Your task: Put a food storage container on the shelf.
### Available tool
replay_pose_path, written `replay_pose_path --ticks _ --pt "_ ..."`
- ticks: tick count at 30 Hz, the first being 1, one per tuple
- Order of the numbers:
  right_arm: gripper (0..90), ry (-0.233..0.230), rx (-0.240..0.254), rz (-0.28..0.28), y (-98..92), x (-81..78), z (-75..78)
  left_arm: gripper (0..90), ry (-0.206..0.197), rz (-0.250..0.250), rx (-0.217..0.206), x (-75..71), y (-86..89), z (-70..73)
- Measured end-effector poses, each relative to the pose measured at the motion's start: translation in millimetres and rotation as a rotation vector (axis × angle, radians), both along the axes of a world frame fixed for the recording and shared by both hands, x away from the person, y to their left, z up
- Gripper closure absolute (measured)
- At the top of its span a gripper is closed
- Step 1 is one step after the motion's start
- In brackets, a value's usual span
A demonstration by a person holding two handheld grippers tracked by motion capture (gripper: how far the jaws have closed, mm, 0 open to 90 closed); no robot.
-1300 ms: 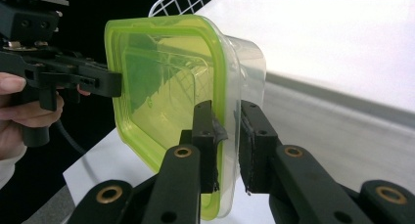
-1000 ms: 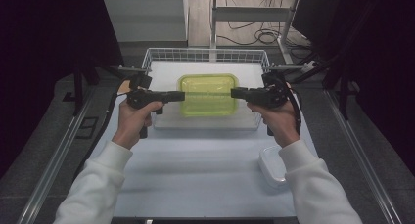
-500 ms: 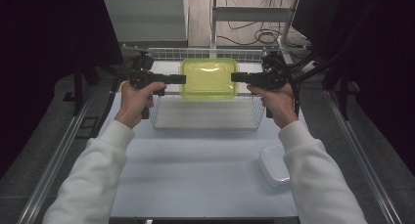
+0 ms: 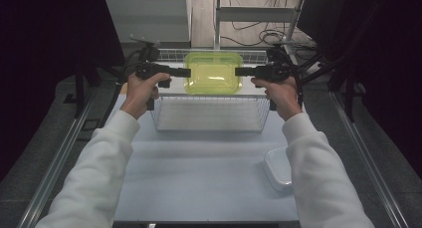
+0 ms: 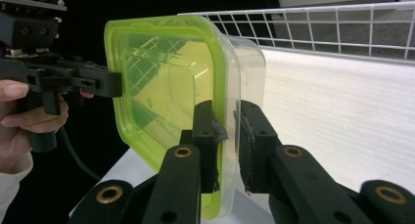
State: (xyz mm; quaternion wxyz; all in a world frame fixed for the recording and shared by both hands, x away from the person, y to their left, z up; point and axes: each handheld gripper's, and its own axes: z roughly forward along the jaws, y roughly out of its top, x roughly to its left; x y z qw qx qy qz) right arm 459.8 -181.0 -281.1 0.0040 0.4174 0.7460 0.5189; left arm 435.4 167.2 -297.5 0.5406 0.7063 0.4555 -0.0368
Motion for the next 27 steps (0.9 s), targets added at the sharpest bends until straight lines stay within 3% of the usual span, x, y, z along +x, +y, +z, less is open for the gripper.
replay_pose_path --ticks 10,13,21,27 --pt "78.0 0.039 0.006 -0.007 5.0 18.7 0.0 80.0 0.035 0.013 0.001 18.8 4.4 -1.6" --pt "78.1 0.061 -0.004 -0.018 8.2 28.1 -4.5 80.0 0.06 0.009 0.019 30.7 6.8 -5.8" --pt "78.3 0.103 -0.02 -0.04 11.6 46.7 -14.2 80.1 0.115 0.005 0.013 50.2 7.6 -19.7" --pt "78.3 0.142 0.007 -0.061 8.7 57.4 -22.1 79.5 0.139 0.003 -0.044 57.7 9.0 -27.7"
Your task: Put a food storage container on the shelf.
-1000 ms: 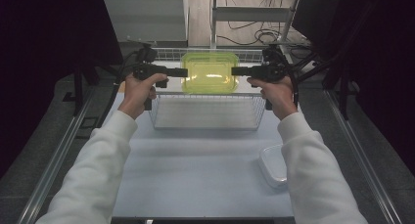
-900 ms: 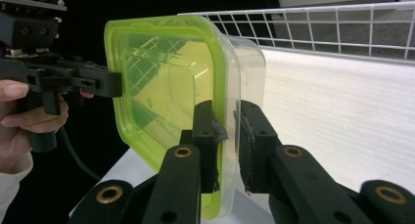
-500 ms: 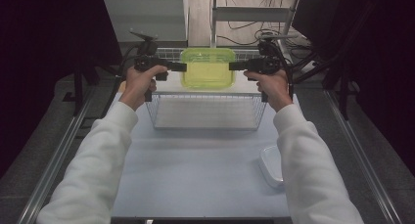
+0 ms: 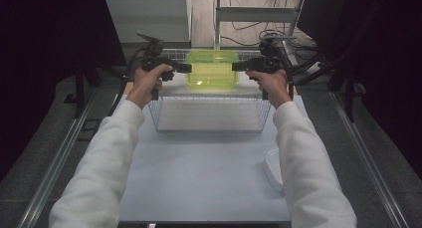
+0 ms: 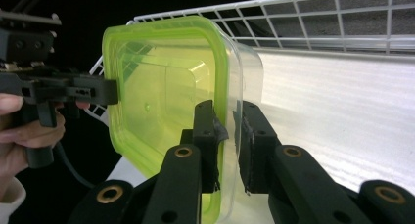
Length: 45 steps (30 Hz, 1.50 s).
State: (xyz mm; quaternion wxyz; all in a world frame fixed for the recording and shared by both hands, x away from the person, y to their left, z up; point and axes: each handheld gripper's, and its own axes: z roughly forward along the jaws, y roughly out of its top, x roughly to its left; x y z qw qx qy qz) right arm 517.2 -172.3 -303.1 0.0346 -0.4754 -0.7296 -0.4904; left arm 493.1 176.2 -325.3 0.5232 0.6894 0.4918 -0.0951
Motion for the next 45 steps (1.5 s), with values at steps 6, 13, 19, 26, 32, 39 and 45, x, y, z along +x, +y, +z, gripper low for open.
replay_pose_path --ticks 6,13,19,26,32,39,45 --pt "77.0 0.034 0.035 -0.03 0.2 9.5 -4.7 78.9 0.055 0.031 -0.06 12.6 3.2 -5.5" --pt "74.0 0.116 0.079 -0.089 2.7 21.1 -13.1 76.9 0.15 0.084 -0.111 26.0 3.6 -11.8" --pt "72.6 0.144 0.106 -0.123 3.7 26.4 -19.2 75.0 0.174 0.089 -0.129 30.0 4.4 -16.0" --pt "67.1 0.137 0.094 -0.149 5.2 24.1 -19.0 65.6 0.141 0.119 -0.081 27.6 2.8 -15.5" --pt "44.2 0.079 0.077 -0.161 7.3 16.4 -11.3 41.3 0.067 0.178 -0.049 19.6 5.4 -7.0" --pt "33.5 -0.067 -0.006 -0.155 2.7 -1.0 7.3 31.6 -0.036 0.169 -0.053 -1.2 13.3 9.5" --pt "25.5 -0.128 -0.046 -0.102 -5.2 -21.2 17.5 24.1 -0.093 0.156 0.02 -24.2 17.3 19.1"
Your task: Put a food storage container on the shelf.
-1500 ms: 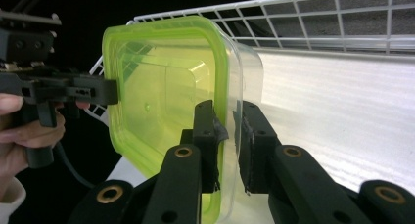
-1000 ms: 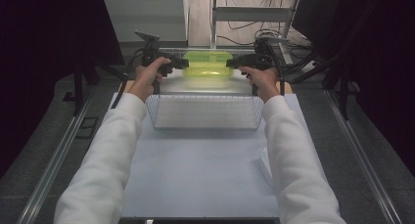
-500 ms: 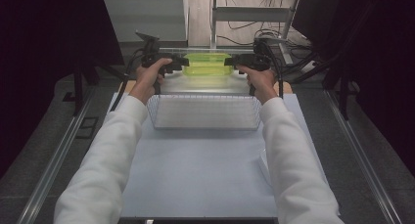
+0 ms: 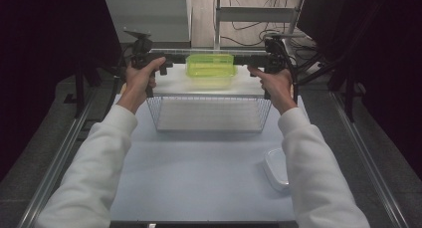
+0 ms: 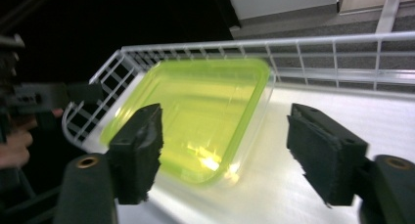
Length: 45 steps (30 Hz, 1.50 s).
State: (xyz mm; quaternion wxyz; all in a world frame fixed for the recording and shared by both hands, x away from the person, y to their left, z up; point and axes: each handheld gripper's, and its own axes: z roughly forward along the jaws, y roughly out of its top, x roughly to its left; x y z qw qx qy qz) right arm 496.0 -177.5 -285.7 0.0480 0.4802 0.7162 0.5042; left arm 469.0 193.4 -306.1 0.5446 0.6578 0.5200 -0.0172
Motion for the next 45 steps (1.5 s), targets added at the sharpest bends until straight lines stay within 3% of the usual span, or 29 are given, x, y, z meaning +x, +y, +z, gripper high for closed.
replay_pose_path --ticks 1,2,7,8,9,17,18,19,21,22,25,26,27,28,30,32,33,39,45 --pt "24.4 -0.017 -0.036 0.019 -5.1 -10.0 0.2 23.8 -0.029 -0.002 0.02 -12.0 0.6 3.0" --pt "24.3 -0.021 -0.041 0.026 -8.6 -15.1 -0.1 23.8 -0.039 -0.011 0.011 -17.7 1.6 3.0" --pt "23.5 -0.03 -0.084 0.074 -26.8 -43.0 -5.5 23.6 -0.073 -0.033 0.053 -46.5 6.6 -4.8" --pt "23.5 -0.03 -0.084 0.074 -26.8 -43.0 -5.5 23.7 -0.073 -0.033 0.053 -46.5 6.6 -4.8" --pt "23.5 -0.039 -0.095 0.082 -35.2 -56.9 -9.5 23.9 -0.082 -0.039 0.057 -58.4 8.5 -10.7" --pt "24.6 -0.089 -0.106 0.112 -61.8 -106.2 -30.2 25.0 -0.121 -0.06 0.098 -112.7 8.6 -41.7" --pt "24.6 -0.089 -0.106 0.112 -61.8 -106.2 -30.2 25.0 -0.121 -0.06 0.098 -112.7 8.6 -41.7" --pt "25.4 -0.096 -0.108 0.127 -69.0 -119.1 -40.3 25.2 -0.119 -0.062 0.11 -124.2 8.9 -50.7" --pt "25.7 -0.096 -0.106 0.131 -71.4 -123.0 -44.1 25.1 -0.115 -0.067 0.123 -130.8 9.0 -56.7" --pt "26.4 -0.084 -0.11 0.136 -78.9 -133.5 -55.0 25.2 -0.112 -0.066 0.13 -135.9 9.1 -61.6" --pt "27.1 -0.063 -0.106 0.143 -86.3 -144.5 -68.7 25.4 -0.095 -0.069 0.147 -153.1 10.3 -81.2" --pt "27.1 -0.063 -0.106 0.143 -86.3 -144.5 -68.7 25.4 -0.095 -0.069 0.147 -153.1 10.3 -81.2" --pt "27.3 -0.043 -0.117 0.146 -90.4 -152.5 -79.4 25.5 -0.08 -0.073 0.166 -160.3 8.8 -93.5" --pt "27.4 -0.038 -0.114 0.146 -91.2 -154.8 -83.2 25.5 -0.08 -0.073 0.166 -160.3 8.8 -93.5" --pt "27.5 -0.016 -0.115 0.147 -93.0 -160.2 -92.6 25.5 -0.045 -0.091 0.177 -167.6 6.3 -113.3" --pt "27.5 -0.011 -0.118 0.144 -93.2 -162.8 -96.7 25.6 -0.035 -0.093 0.184 -169.4 5.3 -119.1" --pt "27.6 0.001 -0.115 0.14 -93.2 -167.7 -105.0 25.5 -0.011 -0.1 0.22 -172.6 1.8 -129.4" --pt "28.1 0.042 -0.161 0.149 -88.4 -178.5 -127.8 25.6 0.023 -0.125 0.261 -183.6 -5.2 -150.0" --pt "28.1 0.078 -0.205 0.147 -87.8 -184.7 -145.5 25.2 0.042 -0.157 0.275 -185.4 -11.6 -158.3"
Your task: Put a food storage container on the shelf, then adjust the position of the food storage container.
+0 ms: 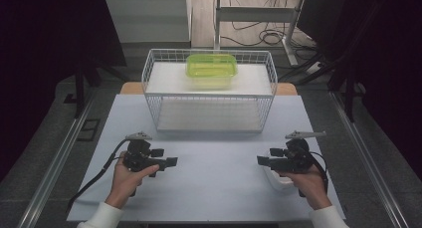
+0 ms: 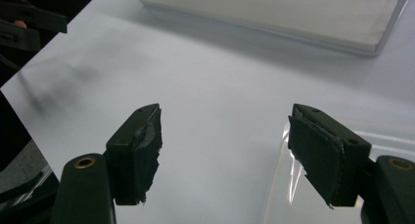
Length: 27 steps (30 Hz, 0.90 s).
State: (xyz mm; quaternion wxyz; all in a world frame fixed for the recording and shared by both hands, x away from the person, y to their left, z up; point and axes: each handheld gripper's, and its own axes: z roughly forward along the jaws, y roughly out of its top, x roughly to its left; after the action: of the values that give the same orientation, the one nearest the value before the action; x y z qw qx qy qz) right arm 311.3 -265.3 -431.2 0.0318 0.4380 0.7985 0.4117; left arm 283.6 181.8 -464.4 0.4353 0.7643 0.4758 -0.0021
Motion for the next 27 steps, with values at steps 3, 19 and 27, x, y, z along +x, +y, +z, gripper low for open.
replay_pose_path --ticks 3,19,27 --pt "28.1 0.006 -0.015 -0.002 1.6 -0.4 -4.3 24.7 0.003 0.001 0.015 1.2 -2.0 -2.6" --pt "35.1 0.01 -0.082 -0.12 -37.9 -1.7 -0.9 24.1 0.022 0.021 -0.004 4.9 -5.4 -7.8" --pt "41.4 0.022 -0.103 -0.187 -66.5 -2.4 -0.3 24.0 0.032 0.009 0.022 3.9 -8.2 -11.6"
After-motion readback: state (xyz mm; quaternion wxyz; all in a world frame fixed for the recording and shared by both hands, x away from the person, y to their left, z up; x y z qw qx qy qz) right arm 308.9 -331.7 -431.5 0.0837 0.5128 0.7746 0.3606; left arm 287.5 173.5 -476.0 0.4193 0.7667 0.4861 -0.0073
